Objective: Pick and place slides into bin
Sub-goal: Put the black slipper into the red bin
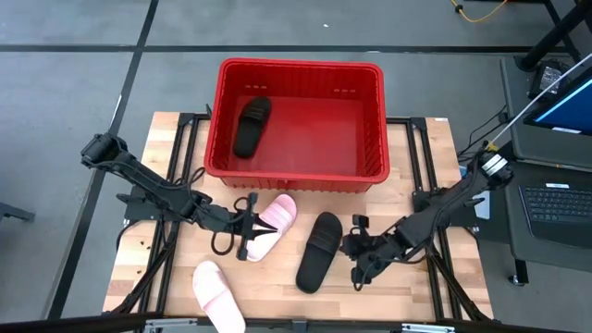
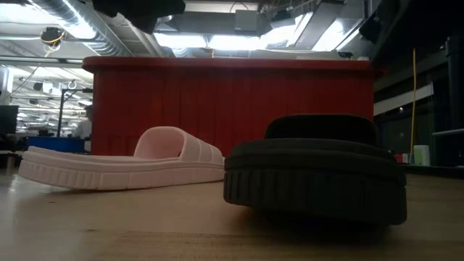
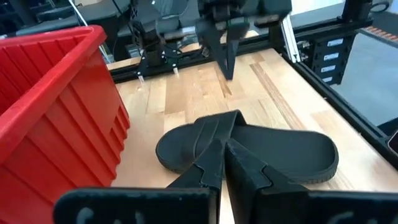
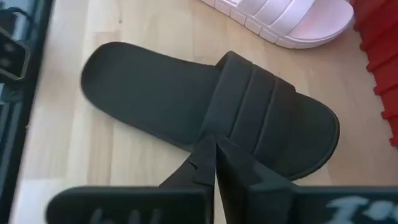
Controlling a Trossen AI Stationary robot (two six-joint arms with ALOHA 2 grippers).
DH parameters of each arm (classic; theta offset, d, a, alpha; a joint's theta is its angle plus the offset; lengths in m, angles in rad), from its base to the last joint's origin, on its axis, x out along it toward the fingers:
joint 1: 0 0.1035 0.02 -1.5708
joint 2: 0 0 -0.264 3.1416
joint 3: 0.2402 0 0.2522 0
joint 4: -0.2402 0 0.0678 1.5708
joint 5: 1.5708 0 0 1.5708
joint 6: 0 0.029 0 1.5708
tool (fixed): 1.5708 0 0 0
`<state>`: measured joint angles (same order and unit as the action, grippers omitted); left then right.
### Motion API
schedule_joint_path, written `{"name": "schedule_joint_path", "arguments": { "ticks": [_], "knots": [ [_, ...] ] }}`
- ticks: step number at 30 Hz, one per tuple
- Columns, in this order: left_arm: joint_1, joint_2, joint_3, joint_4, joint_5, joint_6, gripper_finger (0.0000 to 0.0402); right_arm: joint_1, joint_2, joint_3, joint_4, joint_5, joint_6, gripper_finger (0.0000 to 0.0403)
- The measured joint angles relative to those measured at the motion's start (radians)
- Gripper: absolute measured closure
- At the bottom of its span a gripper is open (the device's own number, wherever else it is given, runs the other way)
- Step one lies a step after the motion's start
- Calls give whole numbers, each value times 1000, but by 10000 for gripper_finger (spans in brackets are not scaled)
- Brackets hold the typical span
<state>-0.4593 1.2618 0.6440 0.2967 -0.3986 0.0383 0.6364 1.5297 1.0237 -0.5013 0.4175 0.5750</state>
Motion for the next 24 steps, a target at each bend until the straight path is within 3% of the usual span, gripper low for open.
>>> {"name": "schedule_joint_path", "arguments": {
  "ticks": [11, 17, 20, 24],
  "knots": [
    [0, -1, 0, -1, -23, -53, 381, -11, 87, 0, 25, -2, 26, 317],
    [-8, -1, 0, -9, -26, -79, 365, -11, 99, 0, 79, -93, 77, 272],
    [-17, -1, 0, -10, -26, -81, 360, -11, 99, 10, 81, -157, 79, 265],
    [-34, -1, 0, -9, -26, -81, 359, -11, 99, 79, 17, -157, 80, 278]
  ]
}}
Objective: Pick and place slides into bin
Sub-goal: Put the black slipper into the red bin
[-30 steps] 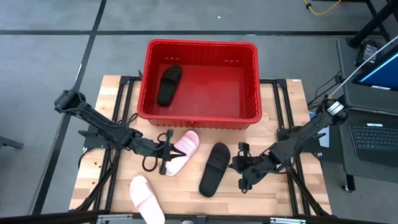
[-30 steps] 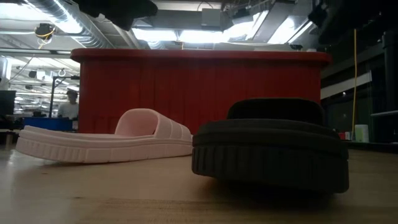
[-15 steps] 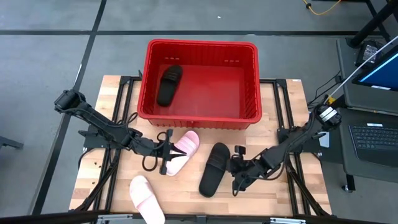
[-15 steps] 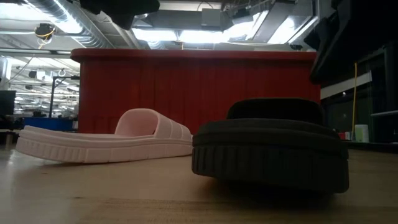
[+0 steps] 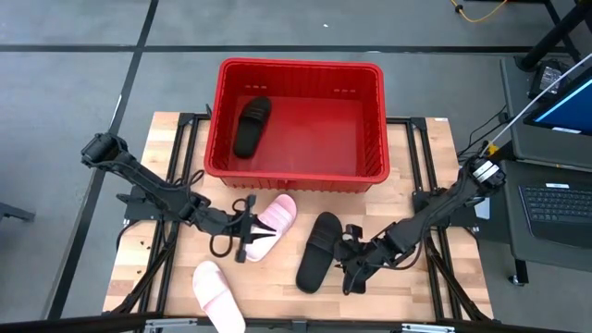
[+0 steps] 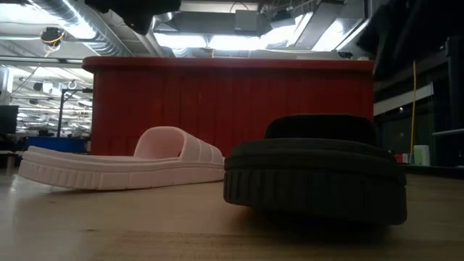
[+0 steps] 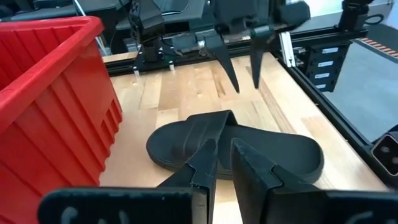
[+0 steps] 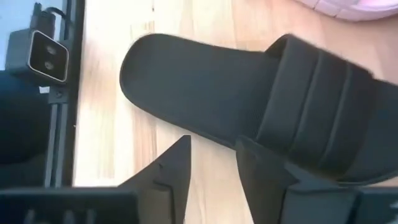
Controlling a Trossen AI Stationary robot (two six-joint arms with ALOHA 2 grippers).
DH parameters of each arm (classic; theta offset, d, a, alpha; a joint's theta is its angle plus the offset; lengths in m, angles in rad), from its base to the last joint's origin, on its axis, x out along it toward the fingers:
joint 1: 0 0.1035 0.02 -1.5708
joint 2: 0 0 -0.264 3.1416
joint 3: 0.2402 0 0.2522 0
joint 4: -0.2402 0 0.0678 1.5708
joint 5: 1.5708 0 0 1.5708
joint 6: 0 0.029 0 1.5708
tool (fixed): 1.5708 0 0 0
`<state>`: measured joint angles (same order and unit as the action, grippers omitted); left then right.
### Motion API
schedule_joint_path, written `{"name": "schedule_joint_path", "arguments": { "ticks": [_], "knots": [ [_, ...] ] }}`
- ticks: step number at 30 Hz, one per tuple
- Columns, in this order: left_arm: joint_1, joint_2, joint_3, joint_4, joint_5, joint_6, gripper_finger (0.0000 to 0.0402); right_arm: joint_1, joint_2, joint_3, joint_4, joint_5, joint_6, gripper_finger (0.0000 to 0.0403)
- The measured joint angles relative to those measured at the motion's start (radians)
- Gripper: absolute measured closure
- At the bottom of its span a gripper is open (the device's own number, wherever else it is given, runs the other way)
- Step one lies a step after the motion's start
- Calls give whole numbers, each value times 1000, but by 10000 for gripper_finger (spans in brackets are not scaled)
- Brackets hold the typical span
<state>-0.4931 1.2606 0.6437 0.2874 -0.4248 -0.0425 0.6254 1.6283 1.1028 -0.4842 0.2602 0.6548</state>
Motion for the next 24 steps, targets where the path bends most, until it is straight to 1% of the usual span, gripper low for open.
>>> {"name": "schedule_joint_path", "arguments": {
  "ticks": [3, 6, 10, 11, 14, 17, 20, 24],
  "knots": [
    [-11, 0, 0, 0, 0, 0, 361, 5, 1, 74, -101, 1, 0, 302],
    [-18, 0, 0, 0, 0, 0, 360, 21, 14, 141, -180, 33, -1, 335],
    [-18, 0, 0, 3, 0, 0, 355, 44, 50, 201, -230, 34, 1, 387],
    [-18, 0, 0, 6, 0, 0, 355, 49, 61, 212, -237, 35, 1, 394],
    [-18, 0, 0, 9, 0, 0, 354, 65, 110, 257, -268, 57, 1, 394],
    [-18, 0, 0, 13, 0, -20, 354, 79, 166, 329, -383, 107, 6, 397],
    [-18, 0, 0, 26, 0, -32, 354, 81, 224, 409, -526, 140, 75, 398],
    [-18, 0, 0, 24, 0, -32, 352, 80, 282, 474, -606, 159, 109, 395]
  ]
}}
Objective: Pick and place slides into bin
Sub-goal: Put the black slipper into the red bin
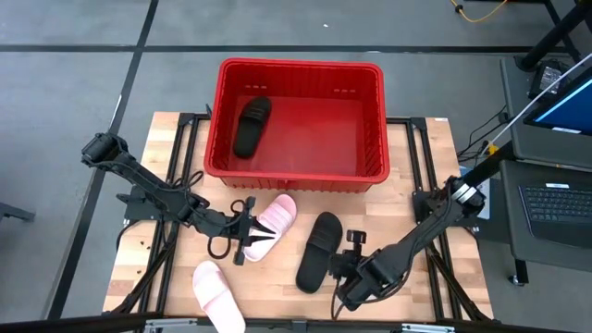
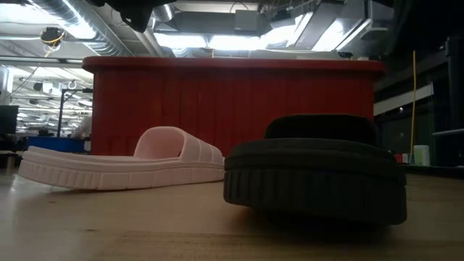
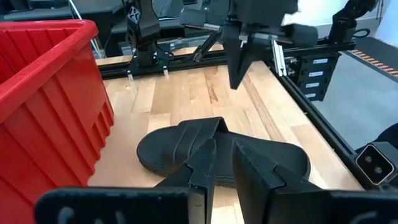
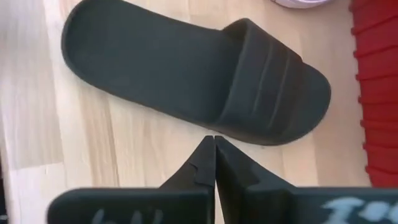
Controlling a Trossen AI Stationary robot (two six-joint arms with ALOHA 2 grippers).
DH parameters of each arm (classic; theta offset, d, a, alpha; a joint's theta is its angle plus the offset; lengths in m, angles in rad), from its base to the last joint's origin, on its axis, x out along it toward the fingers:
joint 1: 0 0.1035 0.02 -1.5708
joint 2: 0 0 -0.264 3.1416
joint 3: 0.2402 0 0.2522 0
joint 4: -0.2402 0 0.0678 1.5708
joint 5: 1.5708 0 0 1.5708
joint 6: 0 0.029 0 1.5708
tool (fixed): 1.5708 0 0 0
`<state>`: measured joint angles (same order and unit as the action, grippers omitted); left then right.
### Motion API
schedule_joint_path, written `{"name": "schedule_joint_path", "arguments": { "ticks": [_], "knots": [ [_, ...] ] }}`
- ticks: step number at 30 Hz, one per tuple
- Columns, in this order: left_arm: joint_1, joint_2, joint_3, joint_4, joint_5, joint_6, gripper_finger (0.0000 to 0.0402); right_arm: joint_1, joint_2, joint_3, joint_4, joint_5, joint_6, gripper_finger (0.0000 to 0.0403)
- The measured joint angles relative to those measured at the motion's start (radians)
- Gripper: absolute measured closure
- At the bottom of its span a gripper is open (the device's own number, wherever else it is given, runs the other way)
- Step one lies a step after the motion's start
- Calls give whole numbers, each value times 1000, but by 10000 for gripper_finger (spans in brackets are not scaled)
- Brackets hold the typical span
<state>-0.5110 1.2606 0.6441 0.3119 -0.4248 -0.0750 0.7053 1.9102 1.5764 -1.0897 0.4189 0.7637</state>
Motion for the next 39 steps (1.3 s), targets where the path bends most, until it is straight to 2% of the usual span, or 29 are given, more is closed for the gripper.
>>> {"name": "schedule_joint_path", "arguments": {
  "ticks": [11, 16, 20, 30, 34, 39],
  "knots": [
    [0, 0, 0, -1, 3, 0, 352, 2, 21, 13, 27, -10, -5, 394],
    [0, 0, 0, -11, 50, 31, 354, 2, 21, 13, 41, -11, 39, 389],
    [0, 0, 0, -11, 69, 43, 356, 2, 21, 13, 41, -10, 112, 354],
    [0, 0, 0, -23, 68, 35, 356, 2, 21, 12, 50, 17, 257, 227],
    [0, 0, 0, -29, 68, 35, 357, 2, 21, 11, 51, 17, 294, 203],
    [0, 0, 0, -33, 68, 35, 354, 2, 21, 11, 51, 17, 315, 199]
  ]
}}
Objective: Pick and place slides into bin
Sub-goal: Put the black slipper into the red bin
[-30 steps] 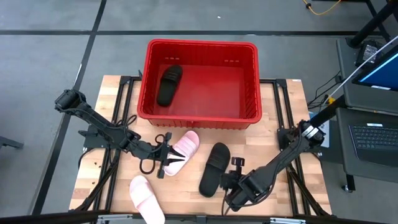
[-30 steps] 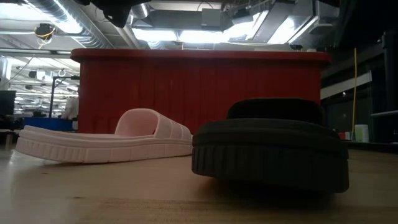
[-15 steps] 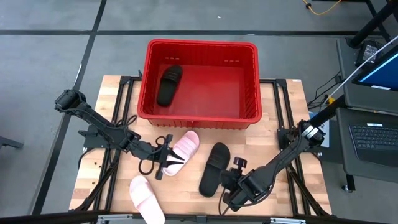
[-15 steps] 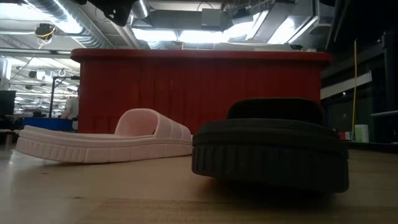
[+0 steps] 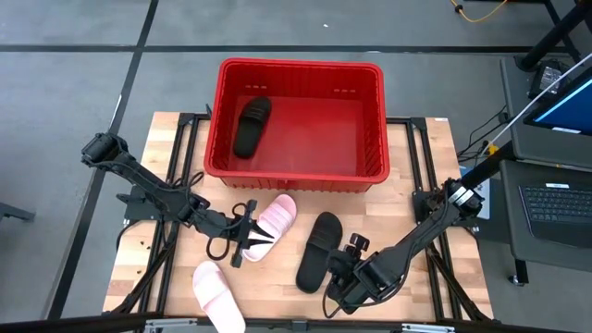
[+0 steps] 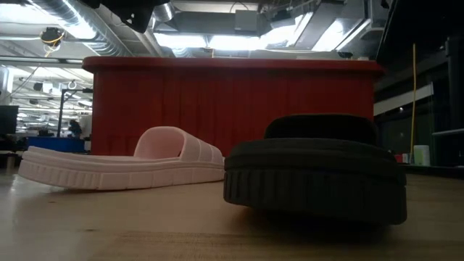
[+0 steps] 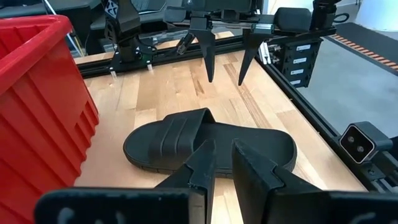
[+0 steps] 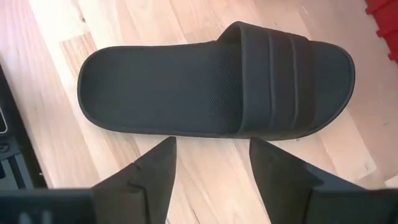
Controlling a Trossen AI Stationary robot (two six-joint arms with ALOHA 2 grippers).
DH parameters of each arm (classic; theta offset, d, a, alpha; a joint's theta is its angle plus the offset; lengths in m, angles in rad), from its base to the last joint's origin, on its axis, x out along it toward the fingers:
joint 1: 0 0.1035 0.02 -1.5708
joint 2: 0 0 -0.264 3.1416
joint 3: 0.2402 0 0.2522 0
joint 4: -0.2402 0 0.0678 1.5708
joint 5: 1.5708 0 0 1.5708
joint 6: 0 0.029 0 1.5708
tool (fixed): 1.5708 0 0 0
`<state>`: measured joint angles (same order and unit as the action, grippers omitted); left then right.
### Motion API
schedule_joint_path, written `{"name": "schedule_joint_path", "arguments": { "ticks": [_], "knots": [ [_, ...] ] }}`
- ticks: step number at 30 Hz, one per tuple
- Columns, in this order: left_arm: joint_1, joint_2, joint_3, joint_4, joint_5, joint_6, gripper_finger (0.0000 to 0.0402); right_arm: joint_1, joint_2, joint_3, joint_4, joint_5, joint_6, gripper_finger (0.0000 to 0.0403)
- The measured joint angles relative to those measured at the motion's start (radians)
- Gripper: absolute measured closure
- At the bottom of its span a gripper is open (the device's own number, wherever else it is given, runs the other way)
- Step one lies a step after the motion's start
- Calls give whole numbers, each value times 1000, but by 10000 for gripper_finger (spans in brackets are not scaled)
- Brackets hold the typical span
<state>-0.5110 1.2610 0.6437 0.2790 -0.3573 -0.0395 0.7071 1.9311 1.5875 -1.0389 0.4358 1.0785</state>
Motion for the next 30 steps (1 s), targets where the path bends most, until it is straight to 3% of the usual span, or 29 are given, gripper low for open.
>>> {"name": "schedule_joint_path", "arguments": {
  "ticks": [10, 18, 30],
  "knots": [
    [0, 0, 0, -30, -1, -2, 352, -6, 32, -39, 18, 20, -77, 199],
    [0, 0, 0, -66, -2, -2, 352, -30, 34, -96, 57, 87, -60, 199],
    [0, 0, 0, -83, -2, -1, 353, -50, 33, -179, 104, 95, -18, 199]
  ]
}}
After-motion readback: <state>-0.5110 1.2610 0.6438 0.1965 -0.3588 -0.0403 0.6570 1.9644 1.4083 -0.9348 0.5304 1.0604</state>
